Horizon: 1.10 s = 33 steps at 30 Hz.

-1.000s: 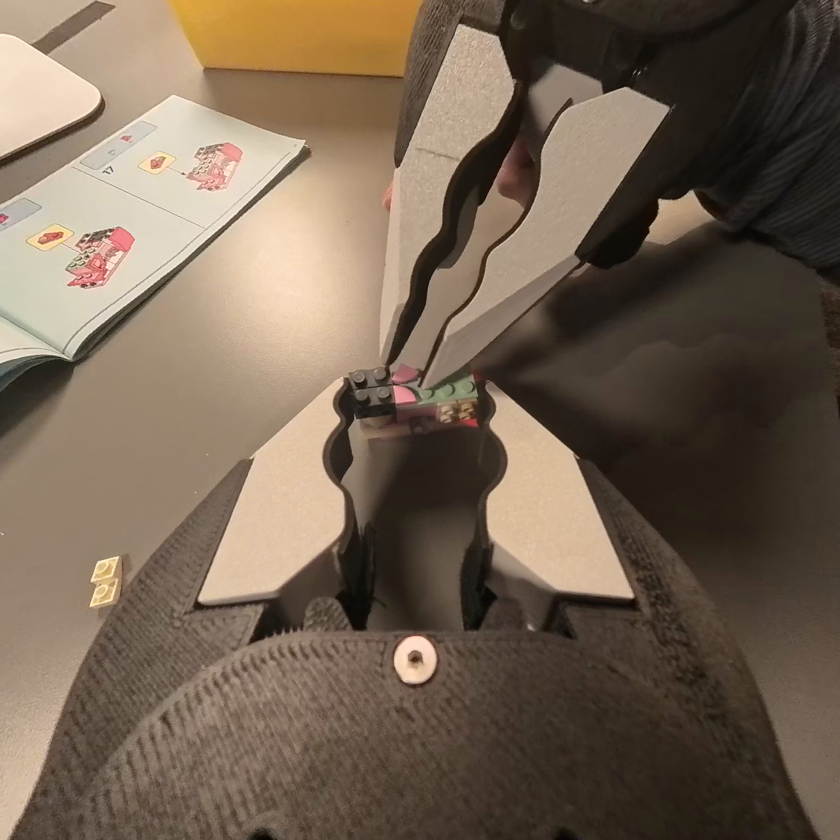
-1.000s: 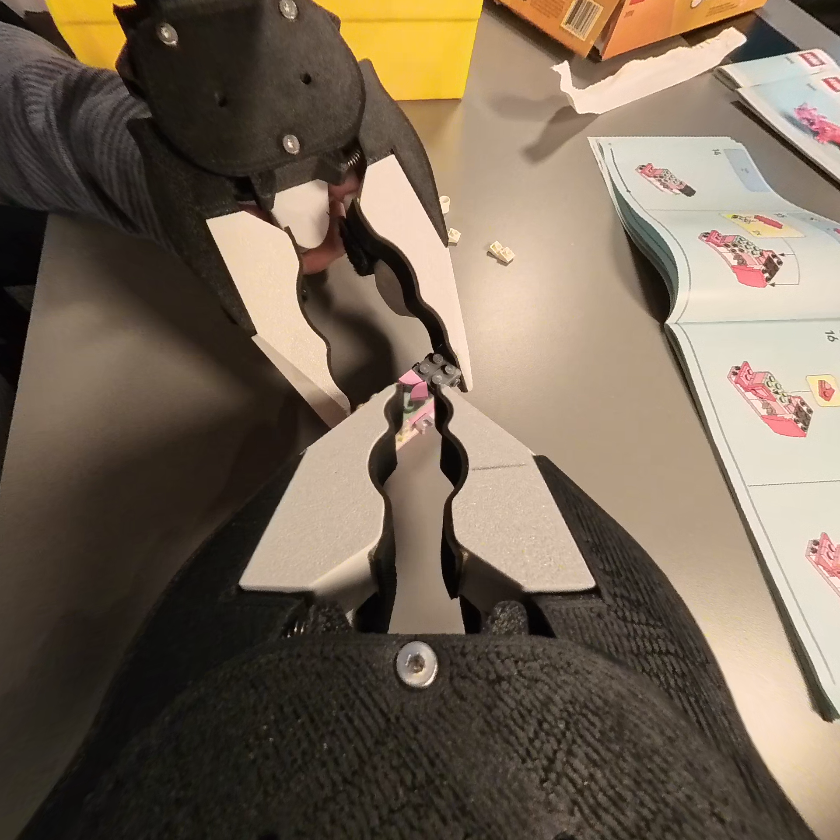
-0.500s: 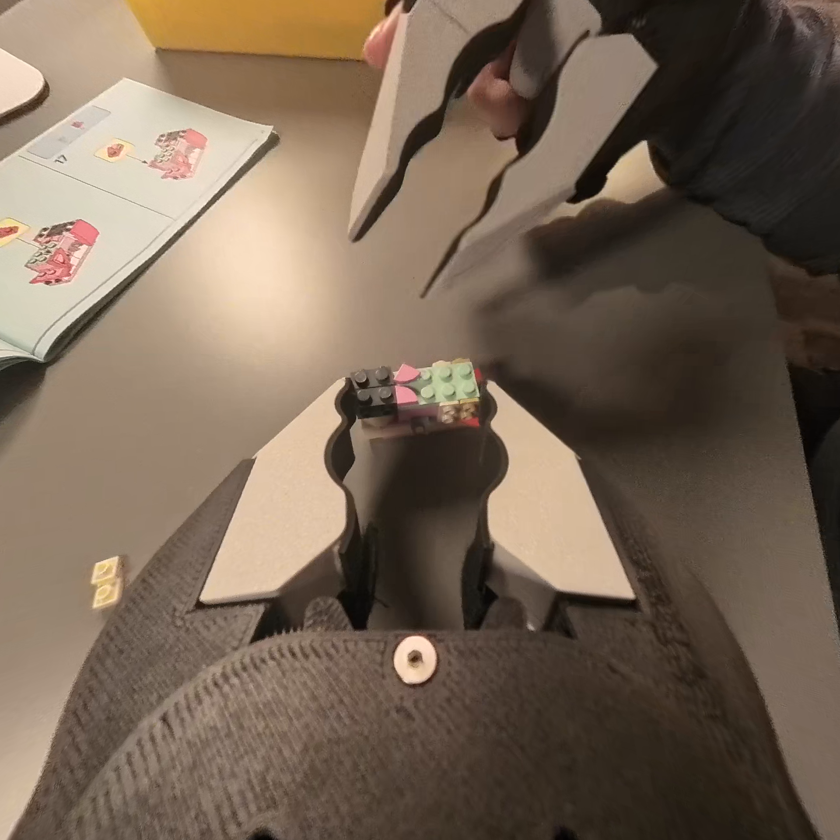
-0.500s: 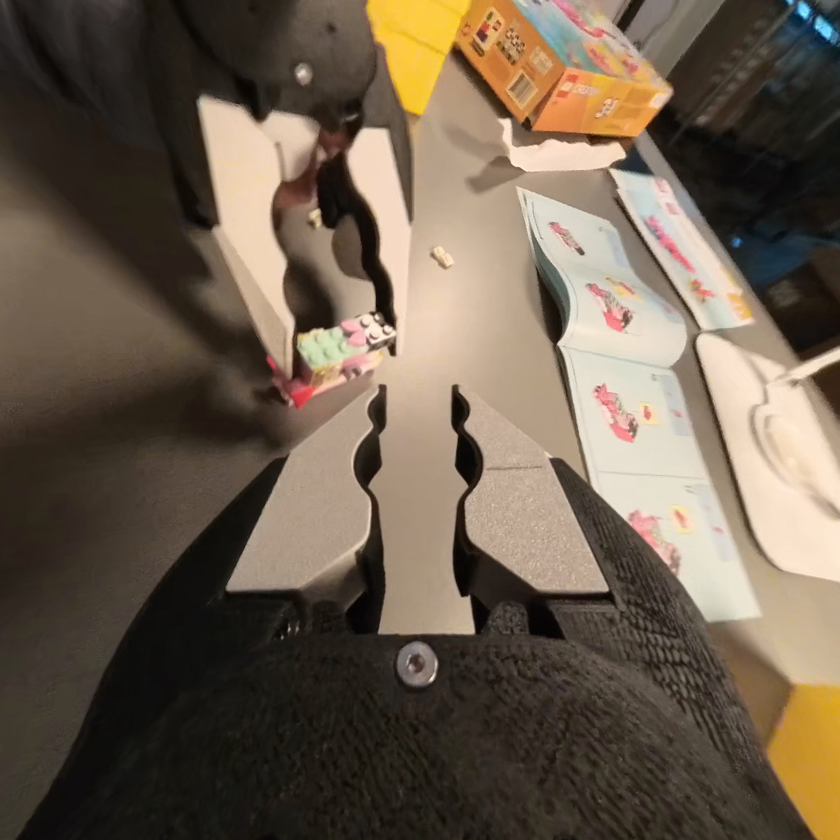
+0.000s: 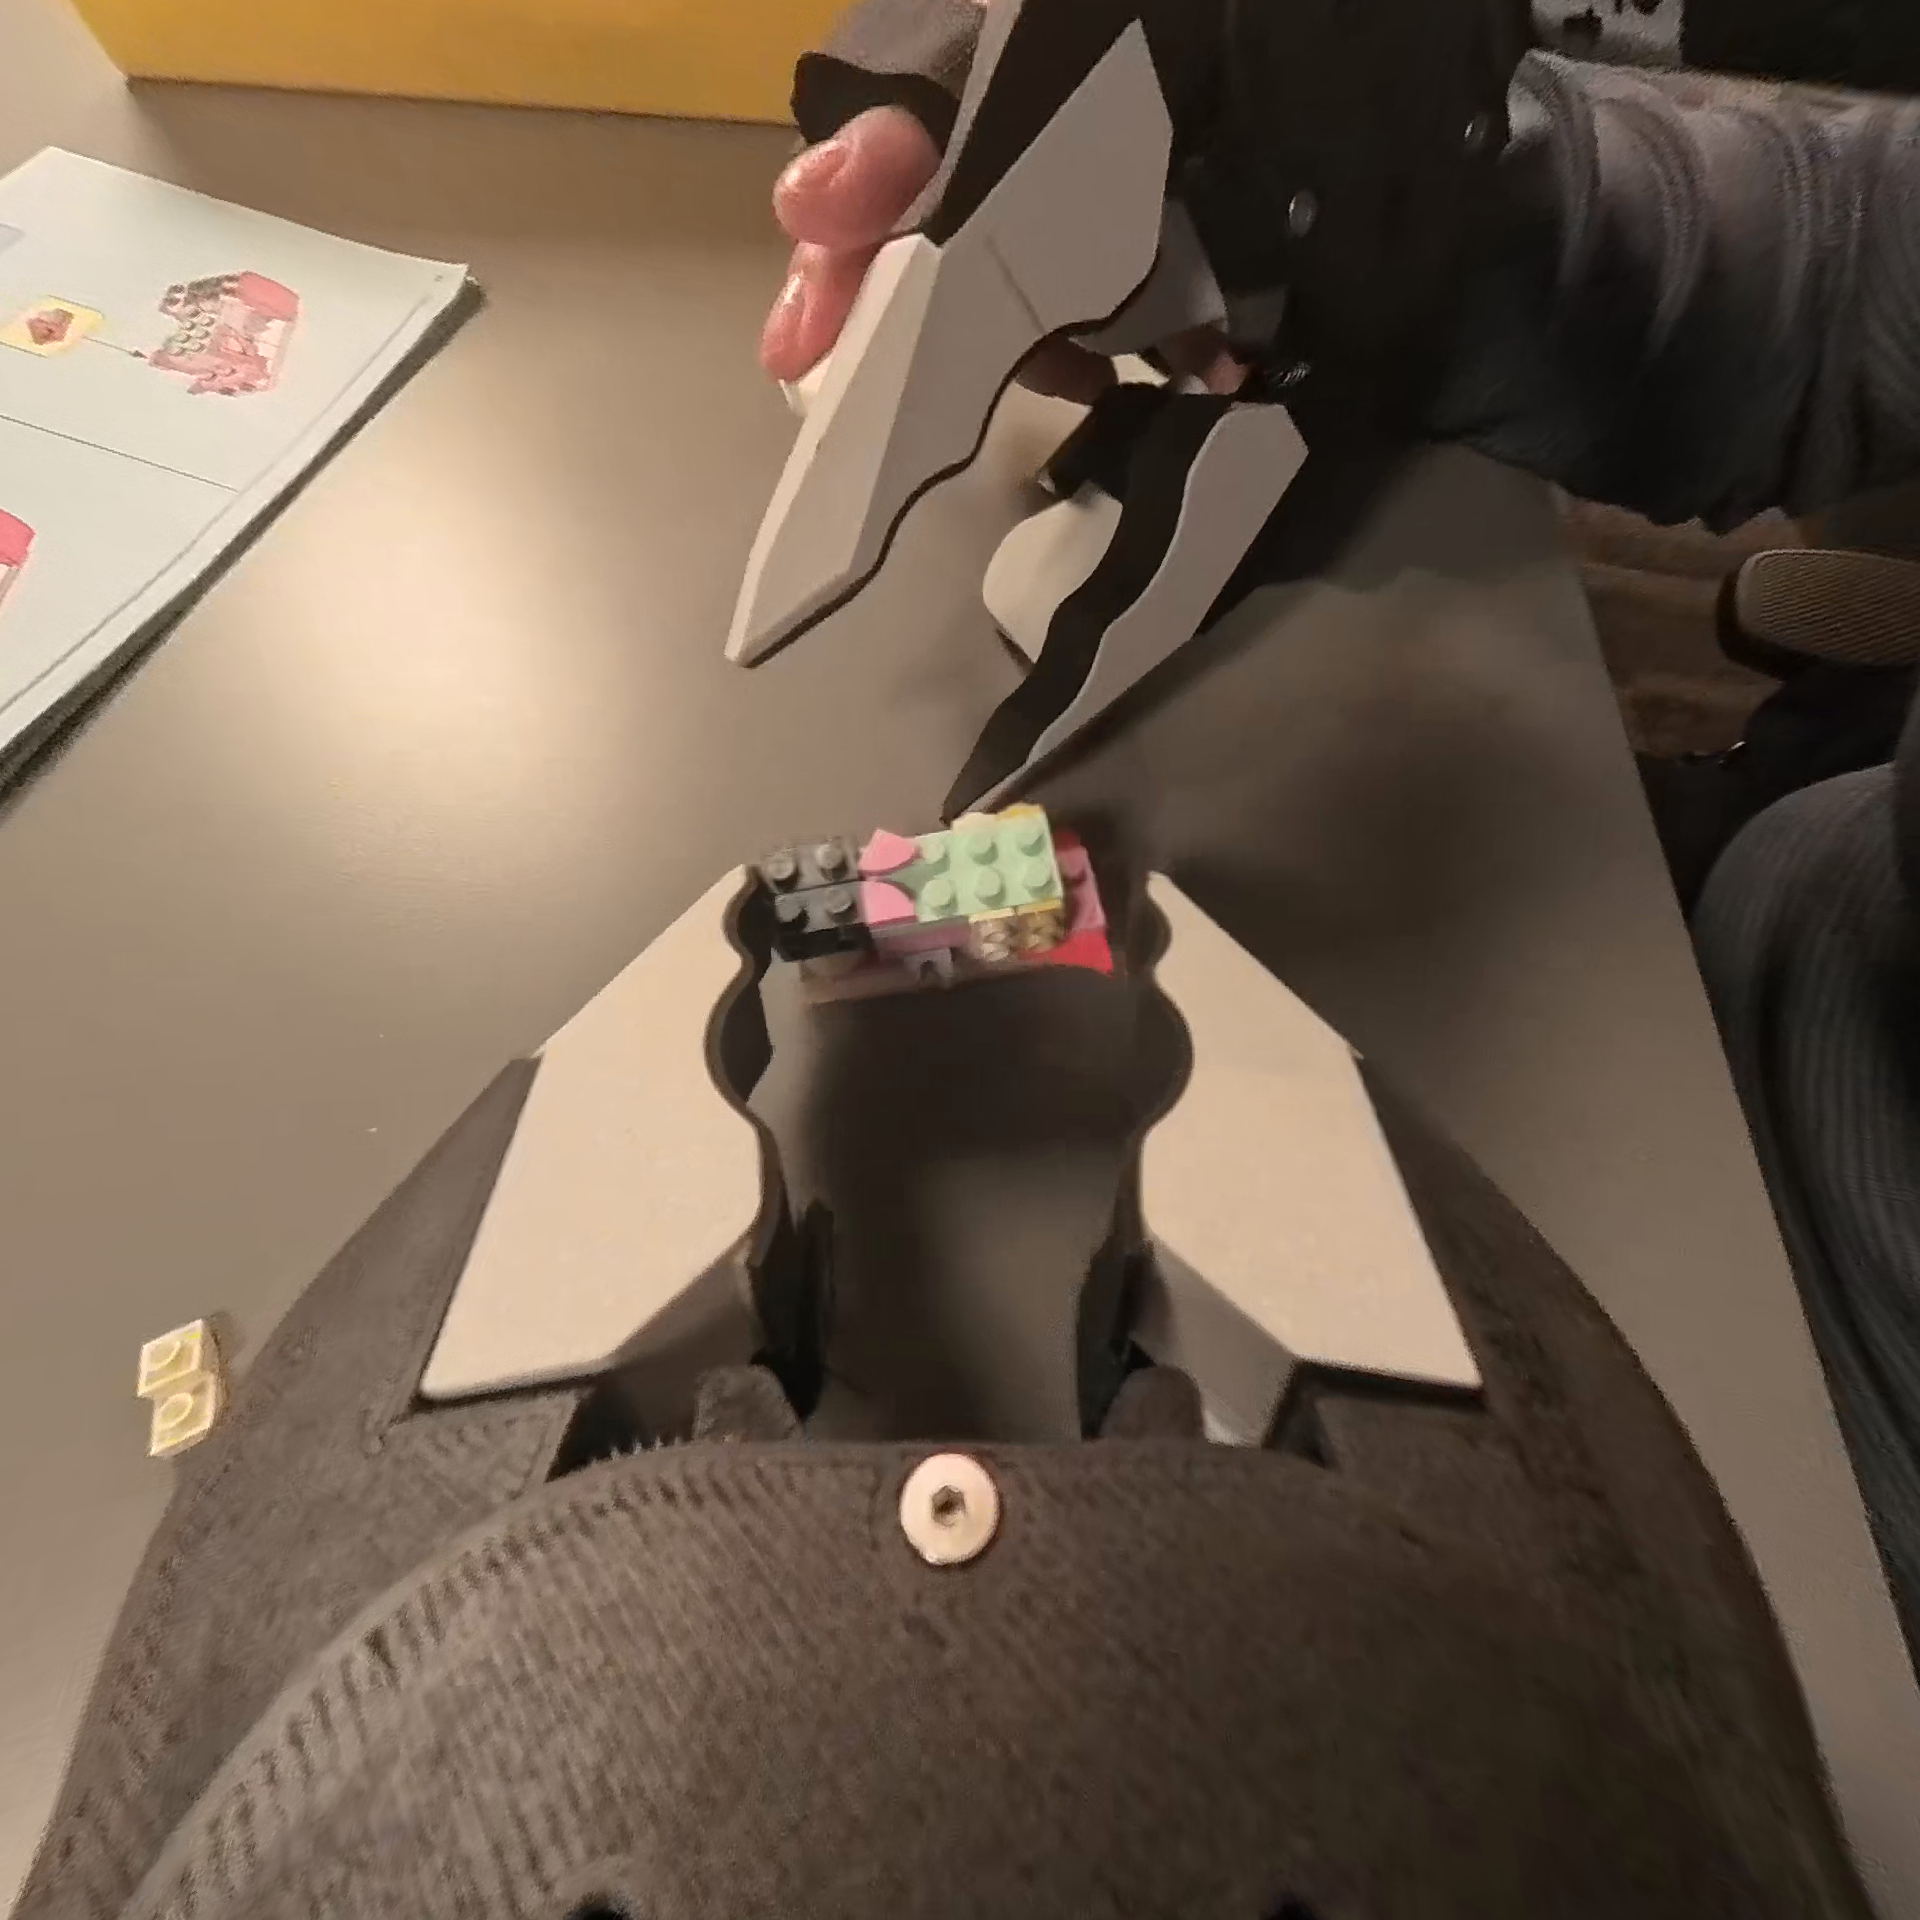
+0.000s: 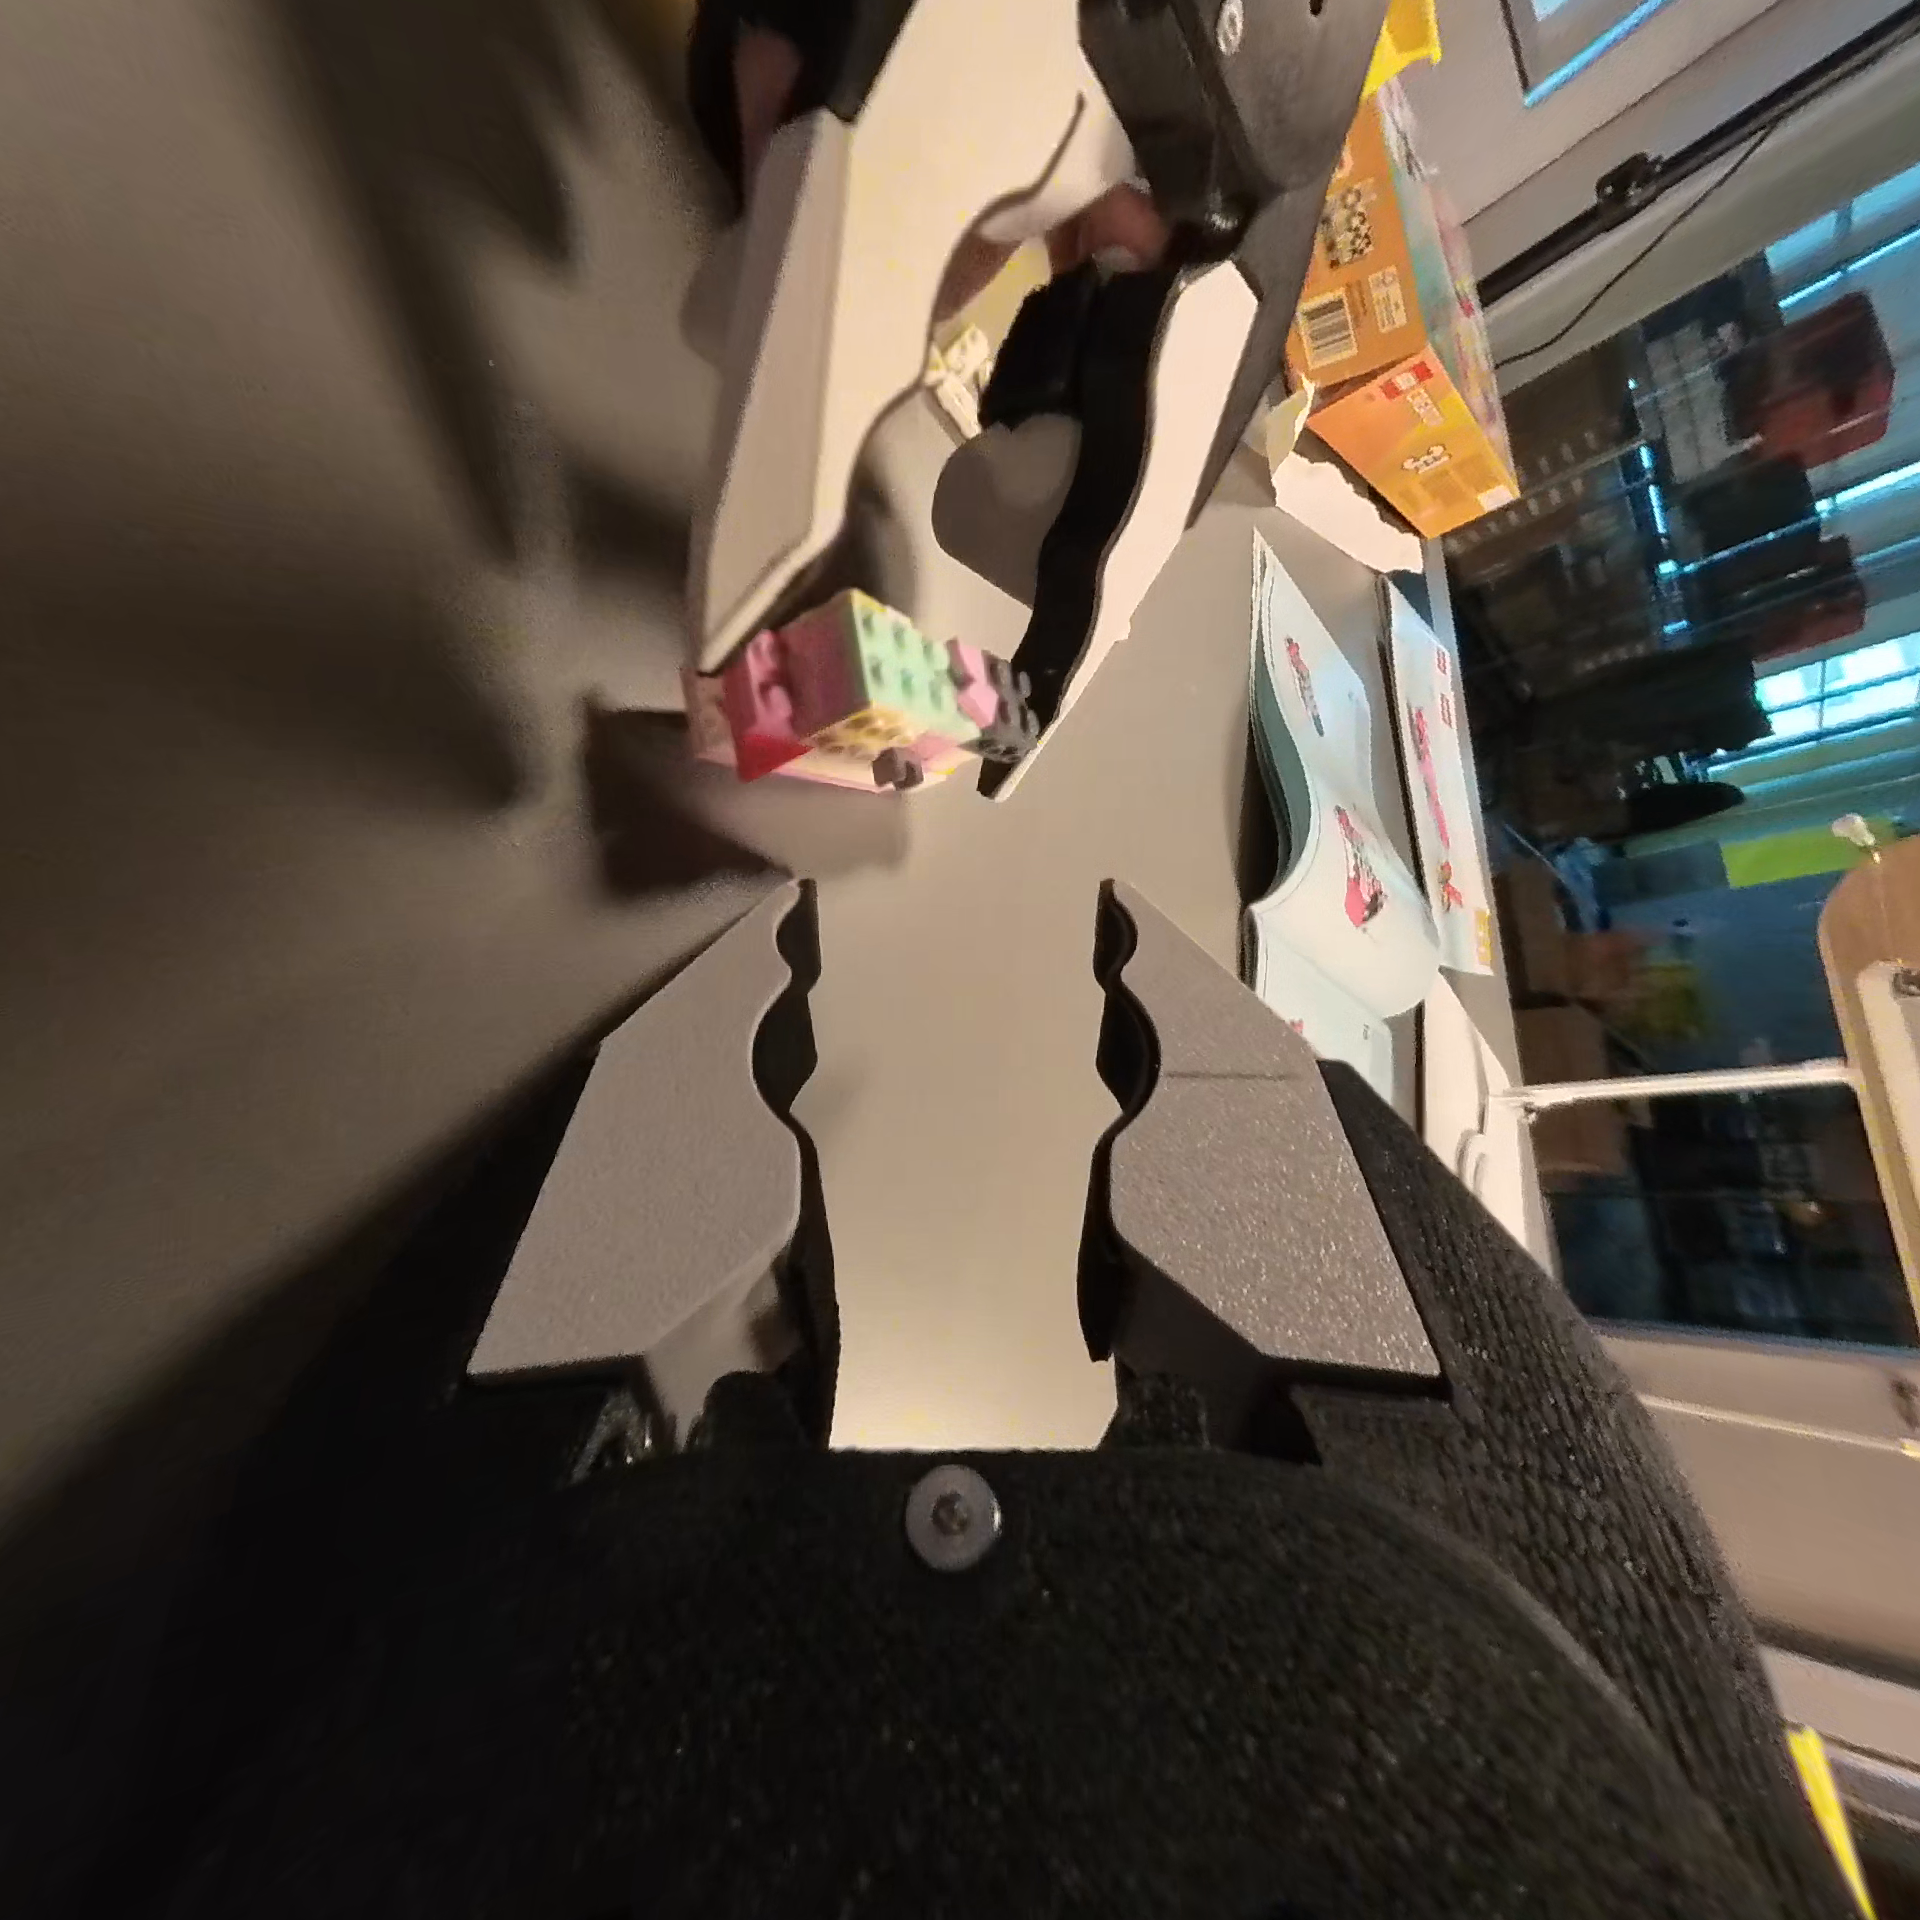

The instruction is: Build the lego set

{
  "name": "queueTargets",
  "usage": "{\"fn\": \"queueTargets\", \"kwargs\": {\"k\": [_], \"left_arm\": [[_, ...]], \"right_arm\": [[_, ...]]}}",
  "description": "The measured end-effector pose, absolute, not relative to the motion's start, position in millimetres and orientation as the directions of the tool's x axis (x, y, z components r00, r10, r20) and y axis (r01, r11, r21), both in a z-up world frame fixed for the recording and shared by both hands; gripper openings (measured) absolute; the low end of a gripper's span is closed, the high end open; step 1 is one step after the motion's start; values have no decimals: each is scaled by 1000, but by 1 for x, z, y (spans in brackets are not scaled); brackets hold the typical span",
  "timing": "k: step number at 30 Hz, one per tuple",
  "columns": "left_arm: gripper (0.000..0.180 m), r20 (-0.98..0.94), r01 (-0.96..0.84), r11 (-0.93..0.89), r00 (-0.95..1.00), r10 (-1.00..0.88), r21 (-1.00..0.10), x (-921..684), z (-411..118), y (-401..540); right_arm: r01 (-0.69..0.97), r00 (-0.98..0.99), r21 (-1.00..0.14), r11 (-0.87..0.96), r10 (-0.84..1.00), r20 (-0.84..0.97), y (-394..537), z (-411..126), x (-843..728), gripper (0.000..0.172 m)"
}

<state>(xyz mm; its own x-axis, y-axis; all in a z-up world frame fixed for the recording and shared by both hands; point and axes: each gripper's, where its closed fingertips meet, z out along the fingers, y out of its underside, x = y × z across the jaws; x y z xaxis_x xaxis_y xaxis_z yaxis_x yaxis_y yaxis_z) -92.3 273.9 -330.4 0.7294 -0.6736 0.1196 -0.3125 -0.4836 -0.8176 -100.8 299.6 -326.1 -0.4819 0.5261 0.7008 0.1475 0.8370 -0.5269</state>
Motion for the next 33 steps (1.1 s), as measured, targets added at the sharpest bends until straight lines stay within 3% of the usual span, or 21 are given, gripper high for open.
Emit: {"fn": "queueTargets", "kwargs": {"k": [3, 8, 17, 25, 29, 33], "left_arm": [[84, 65, -363, -491, 749, -659, -791, -94, -338, 276], [83, 28, -396, -495, 759, -651, -774, -93, -343, 277], [90, 97, -276, -529, 815, -572, -802, -93, -333, 283], [84, 107, -257, -569, 842, -528, -781, -87, -340, 282], [74, 60, -293, -565, 850, -523, -772, -91, -342, 281], [70, 53, -324, -572, 837, -544, -753, -96, -347, 278]], "right_arm": [[155, -485, -544, 824, 544, 685, 300, -327, -101, 51], [151, -489, -553, 819, 549, 678, 299, -327, -101, 48], [199, -497, -599, 775, 607, 621, 306, -329, -98, 47], [324, -542, -757, 568, 767, 344, 304, -336, -94, 28], [407, -533, -799, 443, 825, 186, 304, -337, -94, 26], [372, -548, -860, 349, 830, 100, 295, -323, -94, 29]]}}
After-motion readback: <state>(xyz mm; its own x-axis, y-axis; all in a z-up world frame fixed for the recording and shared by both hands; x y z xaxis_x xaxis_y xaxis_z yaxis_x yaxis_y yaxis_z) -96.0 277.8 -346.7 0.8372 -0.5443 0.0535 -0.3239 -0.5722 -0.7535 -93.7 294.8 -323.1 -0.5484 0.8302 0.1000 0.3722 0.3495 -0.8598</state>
